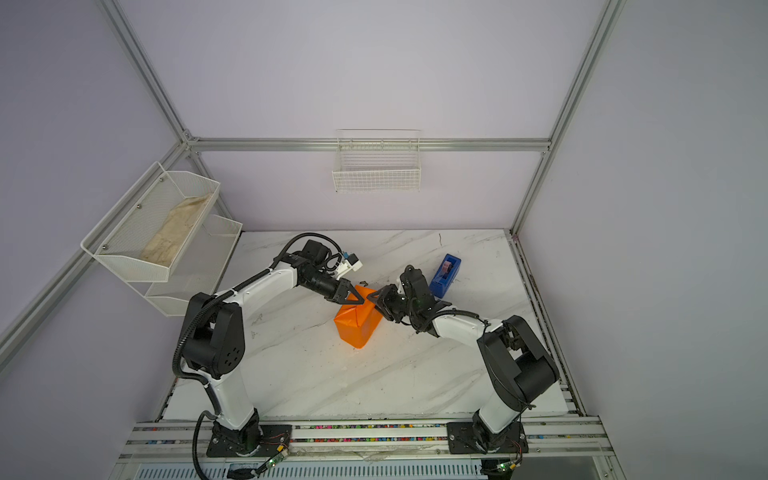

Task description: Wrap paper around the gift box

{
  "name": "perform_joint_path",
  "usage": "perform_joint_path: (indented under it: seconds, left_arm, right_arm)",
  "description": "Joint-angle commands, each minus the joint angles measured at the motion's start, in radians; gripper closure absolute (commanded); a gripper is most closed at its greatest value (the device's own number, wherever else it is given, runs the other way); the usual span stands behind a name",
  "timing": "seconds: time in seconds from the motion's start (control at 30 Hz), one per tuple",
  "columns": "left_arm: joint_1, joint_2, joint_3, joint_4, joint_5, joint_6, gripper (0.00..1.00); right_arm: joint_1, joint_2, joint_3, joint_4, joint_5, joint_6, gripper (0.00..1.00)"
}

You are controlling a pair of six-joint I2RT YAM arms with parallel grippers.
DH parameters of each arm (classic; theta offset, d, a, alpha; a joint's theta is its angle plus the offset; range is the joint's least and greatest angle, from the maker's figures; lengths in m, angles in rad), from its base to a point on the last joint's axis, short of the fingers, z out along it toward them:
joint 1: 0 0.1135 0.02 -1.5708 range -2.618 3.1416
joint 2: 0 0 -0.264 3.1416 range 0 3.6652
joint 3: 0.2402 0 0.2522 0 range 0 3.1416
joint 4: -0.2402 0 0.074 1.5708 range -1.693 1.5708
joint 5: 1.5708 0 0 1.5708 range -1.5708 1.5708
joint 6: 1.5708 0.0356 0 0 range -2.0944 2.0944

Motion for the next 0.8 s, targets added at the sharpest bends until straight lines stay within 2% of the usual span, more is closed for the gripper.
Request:
perform_joint_path:
  seconds: [0.0, 0.33, 0.4, 0.47, 0.67, 0.77]
  left_arm:
    - [-0.029, -0.031, -0.051, 0.004, 0.054, -0.071, 1.00]
    - [-0.045, -0.011, -0.129, 0.036, 0.031, -0.083, 0.99]
    - [-0.044, -0.013, -0.145, 0.043, 0.023, -0.086, 0.86]
    - [-0.042, -0.014, -0.157, 0.051, 0.019, -0.089, 0.78]
    - [-0.038, -0.015, -0.180, 0.067, 0.025, -0.091, 0.65]
    - [-0.031, -0.017, -0.198, 0.083, 0.027, -0.100, 0.65]
  right_arm:
    - [0.005, 0.043, -0.013, -0.065, 0.038, 0.005, 0.60]
    - [0.005, 0.036, -0.014, -0.086, 0.040, -0.009, 0.61]
    - [0.005, 0.031, -0.013, -0.093, 0.040, -0.014, 0.61]
    - [0.005, 0.026, -0.011, -0.098, 0.041, -0.015, 0.61]
    - [0.005, 0.015, -0.013, -0.111, 0.045, -0.020, 0.61]
    - [0.006, -0.001, -0.004, -0.132, 0.049, -0.029, 0.61]
